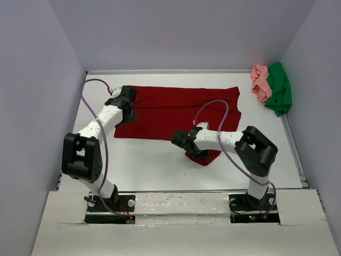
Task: Fold and stack the t-shirts
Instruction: Fold the tshirt
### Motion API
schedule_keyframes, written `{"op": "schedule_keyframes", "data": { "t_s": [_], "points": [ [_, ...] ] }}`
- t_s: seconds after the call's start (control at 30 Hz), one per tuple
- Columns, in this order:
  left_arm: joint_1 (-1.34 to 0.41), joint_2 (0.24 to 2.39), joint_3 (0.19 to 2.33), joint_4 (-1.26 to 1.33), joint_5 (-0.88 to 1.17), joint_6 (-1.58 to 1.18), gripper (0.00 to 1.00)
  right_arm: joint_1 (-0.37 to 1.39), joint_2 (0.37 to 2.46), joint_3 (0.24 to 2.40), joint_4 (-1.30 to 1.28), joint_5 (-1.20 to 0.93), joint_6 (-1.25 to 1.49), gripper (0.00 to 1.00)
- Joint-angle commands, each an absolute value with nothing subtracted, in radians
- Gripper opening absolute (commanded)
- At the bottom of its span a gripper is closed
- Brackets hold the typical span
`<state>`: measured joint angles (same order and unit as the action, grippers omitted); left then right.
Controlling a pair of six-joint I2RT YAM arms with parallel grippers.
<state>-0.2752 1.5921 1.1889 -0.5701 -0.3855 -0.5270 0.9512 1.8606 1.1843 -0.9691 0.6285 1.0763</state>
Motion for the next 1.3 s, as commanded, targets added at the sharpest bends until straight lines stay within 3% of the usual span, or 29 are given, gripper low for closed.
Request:
{"op": "schedule_keyframes", "data": {
  "t_s": [0.0,0.17,0.37,0.53,1.27],
  "points": [
    [-0.281,1.620,1.187,-0.620,-0.506,-0.574,0.69,0.954,1.781,1.160,-0.956,0.669,1.081,0.00],
    [-0.279,1.672,1.199,-0.664,-0.561,-0.613,0.78,0.954,1.674,1.155,-0.940,0.692,1.026,0.00],
    [-0.275,1.724,1.238,-0.721,-0.614,-0.652,0.79,0.954,1.577,1.114,-0.882,0.684,0.960,0.00],
    [-0.221,1.735,1.206,-0.712,-0.578,-0.664,0.64,0.954,1.548,1.072,-0.847,0.672,0.943,0.00],
    [-0.123,1.778,1.103,-0.555,-0.373,-0.581,0.60,0.954,1.499,1.037,-0.839,0.661,0.945,0.00]
  ]
}}
